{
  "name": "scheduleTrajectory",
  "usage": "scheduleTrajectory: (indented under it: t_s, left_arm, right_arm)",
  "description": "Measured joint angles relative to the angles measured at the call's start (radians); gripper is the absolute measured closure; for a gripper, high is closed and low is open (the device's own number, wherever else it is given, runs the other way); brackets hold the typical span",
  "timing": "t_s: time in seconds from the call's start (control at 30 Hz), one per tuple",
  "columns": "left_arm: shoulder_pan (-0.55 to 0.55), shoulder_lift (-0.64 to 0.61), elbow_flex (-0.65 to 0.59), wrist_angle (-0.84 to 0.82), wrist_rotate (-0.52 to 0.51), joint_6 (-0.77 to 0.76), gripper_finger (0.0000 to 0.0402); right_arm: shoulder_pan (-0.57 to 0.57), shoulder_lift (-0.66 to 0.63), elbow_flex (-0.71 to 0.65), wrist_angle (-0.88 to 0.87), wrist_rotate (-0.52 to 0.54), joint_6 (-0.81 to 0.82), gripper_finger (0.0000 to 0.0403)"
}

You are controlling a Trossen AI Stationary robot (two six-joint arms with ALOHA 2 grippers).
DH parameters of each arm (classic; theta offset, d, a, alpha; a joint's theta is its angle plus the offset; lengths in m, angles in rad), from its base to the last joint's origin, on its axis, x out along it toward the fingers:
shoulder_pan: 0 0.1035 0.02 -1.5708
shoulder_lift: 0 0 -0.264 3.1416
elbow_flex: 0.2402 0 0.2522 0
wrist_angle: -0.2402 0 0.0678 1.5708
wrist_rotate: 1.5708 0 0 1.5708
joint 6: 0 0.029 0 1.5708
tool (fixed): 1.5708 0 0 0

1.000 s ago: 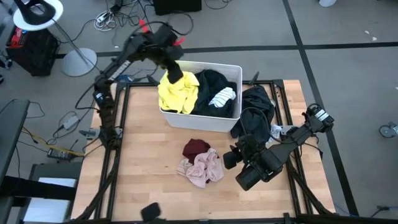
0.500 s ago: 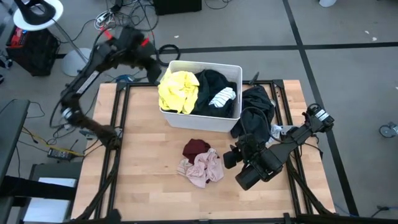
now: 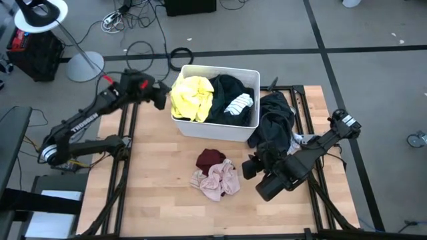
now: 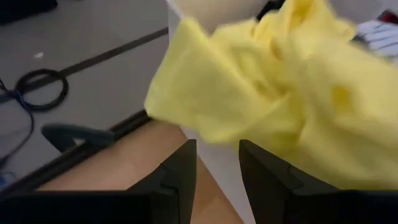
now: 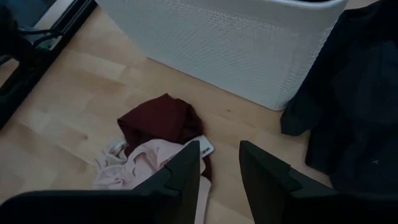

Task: Sort clothes
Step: Put the yellow shirt into the laundry organizer

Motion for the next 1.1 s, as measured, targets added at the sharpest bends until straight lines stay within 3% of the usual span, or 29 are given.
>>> scheduleTrajectory:
  t_s: [0.2,0.6,0.97,1.1]
  left_arm:
    - [0.000,-0.004,-0.159,0.071,-0.003,-0.002,0.0275]
    - [-0.003,0.012,-0.355,0.435,-0.002,0.311,0.0275]
    - [-0.003,0.042,-0.383,0.650,0.056,0.367,0.0275]
    - [-0.003,0.042,-0.383,0.657,0.076,0.376,0.0276]
  right_arm:
    - [0.002,-0.049,0.000,-0.001,-0.008,-0.045,0.0290]
    - [0.001,-0.080,0.000,-0.012,-0.007,-0.080,0.0290]
    - [0.000,-0.080,0.000,-0.012,-0.005,-0.096,0.0290]
    - [0.000,-0.080,0.000,-0.012,-0.005,-0.099,0.0290]
